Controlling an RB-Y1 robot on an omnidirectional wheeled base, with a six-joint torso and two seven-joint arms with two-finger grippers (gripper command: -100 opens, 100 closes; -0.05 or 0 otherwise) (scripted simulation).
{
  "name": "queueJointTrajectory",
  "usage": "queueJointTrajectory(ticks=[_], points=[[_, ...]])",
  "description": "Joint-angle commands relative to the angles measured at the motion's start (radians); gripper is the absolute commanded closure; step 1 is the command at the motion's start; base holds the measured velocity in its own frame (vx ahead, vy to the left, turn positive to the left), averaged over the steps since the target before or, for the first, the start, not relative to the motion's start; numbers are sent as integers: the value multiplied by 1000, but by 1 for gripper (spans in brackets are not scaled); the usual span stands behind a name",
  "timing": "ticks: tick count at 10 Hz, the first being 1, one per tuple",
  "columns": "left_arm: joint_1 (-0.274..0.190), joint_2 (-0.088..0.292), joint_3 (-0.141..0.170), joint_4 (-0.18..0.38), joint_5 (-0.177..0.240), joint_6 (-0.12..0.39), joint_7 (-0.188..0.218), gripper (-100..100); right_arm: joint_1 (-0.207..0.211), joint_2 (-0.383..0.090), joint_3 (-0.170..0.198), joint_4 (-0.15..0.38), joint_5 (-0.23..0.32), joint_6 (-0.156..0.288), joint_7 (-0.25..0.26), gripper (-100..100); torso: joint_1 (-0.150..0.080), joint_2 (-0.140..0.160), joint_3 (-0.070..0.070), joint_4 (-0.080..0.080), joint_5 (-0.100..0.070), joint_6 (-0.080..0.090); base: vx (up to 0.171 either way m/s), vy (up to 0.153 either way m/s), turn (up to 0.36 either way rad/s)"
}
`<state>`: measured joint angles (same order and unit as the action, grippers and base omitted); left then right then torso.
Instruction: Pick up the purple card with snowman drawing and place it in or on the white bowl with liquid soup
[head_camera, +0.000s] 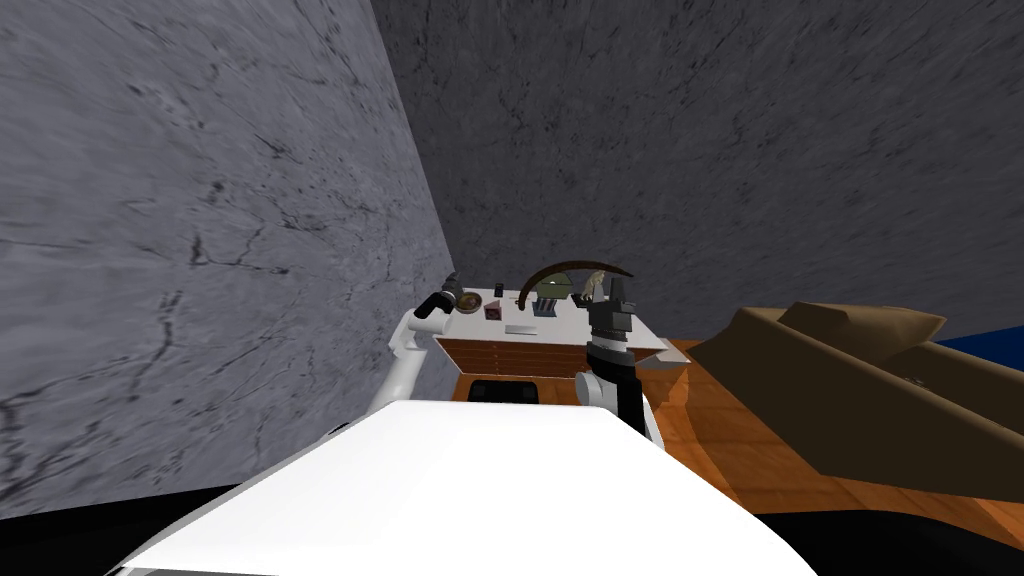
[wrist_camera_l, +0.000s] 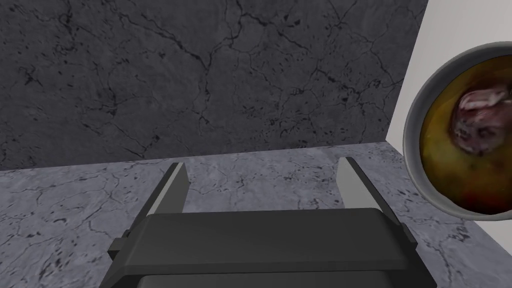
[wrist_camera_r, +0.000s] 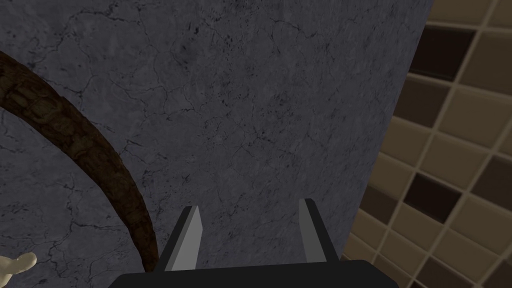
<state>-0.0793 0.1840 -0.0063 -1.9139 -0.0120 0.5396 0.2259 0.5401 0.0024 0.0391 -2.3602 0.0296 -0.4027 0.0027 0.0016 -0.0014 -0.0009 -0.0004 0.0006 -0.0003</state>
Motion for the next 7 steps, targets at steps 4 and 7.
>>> queueJointTrajectory(ticks=[4,7], points=[[-32,-3,0,25,4,116,21,-100,0,0,0,0,0,0,0,0,-1,0,0,0,0,0,3,21,-30],[-70,-11,-2,64,3,197,44,-100,0,0,0,0,0,0,0,0,-1,0,0,0,0,0,4,16,-41]])
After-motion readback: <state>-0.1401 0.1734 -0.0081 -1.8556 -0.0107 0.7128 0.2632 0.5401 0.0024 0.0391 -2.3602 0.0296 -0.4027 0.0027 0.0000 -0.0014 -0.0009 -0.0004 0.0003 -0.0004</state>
